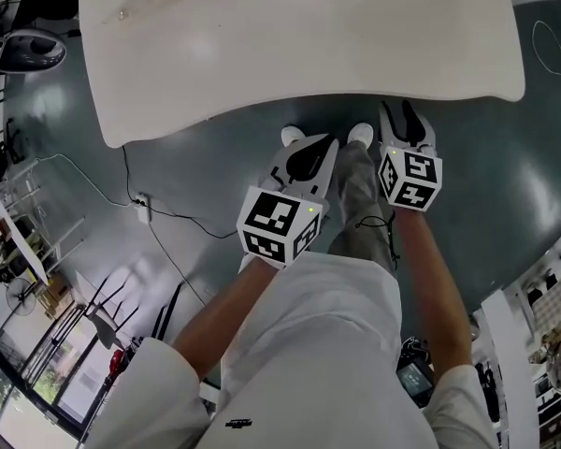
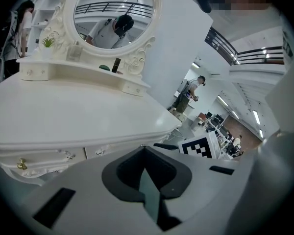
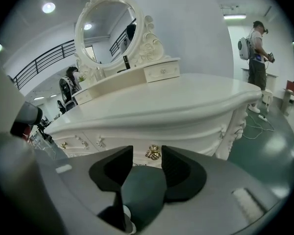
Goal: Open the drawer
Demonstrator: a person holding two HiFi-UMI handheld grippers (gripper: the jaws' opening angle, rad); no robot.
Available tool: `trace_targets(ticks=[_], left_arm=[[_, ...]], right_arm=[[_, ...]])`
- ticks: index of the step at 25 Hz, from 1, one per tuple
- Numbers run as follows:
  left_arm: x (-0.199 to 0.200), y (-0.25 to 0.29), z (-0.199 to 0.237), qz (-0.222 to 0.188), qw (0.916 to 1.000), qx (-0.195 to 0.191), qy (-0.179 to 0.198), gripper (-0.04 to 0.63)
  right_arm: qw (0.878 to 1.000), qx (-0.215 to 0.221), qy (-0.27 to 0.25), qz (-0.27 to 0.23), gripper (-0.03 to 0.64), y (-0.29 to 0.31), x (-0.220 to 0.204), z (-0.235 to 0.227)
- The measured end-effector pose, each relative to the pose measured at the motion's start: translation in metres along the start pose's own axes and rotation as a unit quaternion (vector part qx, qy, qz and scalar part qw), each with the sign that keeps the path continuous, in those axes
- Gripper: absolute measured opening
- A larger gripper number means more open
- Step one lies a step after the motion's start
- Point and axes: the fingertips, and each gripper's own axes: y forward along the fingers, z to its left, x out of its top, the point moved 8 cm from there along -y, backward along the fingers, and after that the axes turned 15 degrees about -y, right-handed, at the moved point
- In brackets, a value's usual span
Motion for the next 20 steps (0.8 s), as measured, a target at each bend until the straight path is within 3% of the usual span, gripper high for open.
trace_targets(ticks=[16, 18, 20], left_arm=[[-0.002, 0.011, 0.016, 0.03, 0.9995, 0.008, 0.007, 0.009], [-0.001, 0.012, 0.015, 0.033, 0.9994, 0.007, 0.009, 0.009], [-0.001, 0.012, 0.013, 0.035, 0.9993, 0.006, 0.011, 0.009]], right_arm=[[0.999, -0.004, -0.012, 0.04, 0.191, 0.046, -0.012, -0.001], [0.998, -0.006, -0.031, 0.047, 0.141, 0.048, -0.013, -0.002], [0.998, -0.005, -0.046, 0.053, 0.138, 0.045, -0.013, -0.003]])
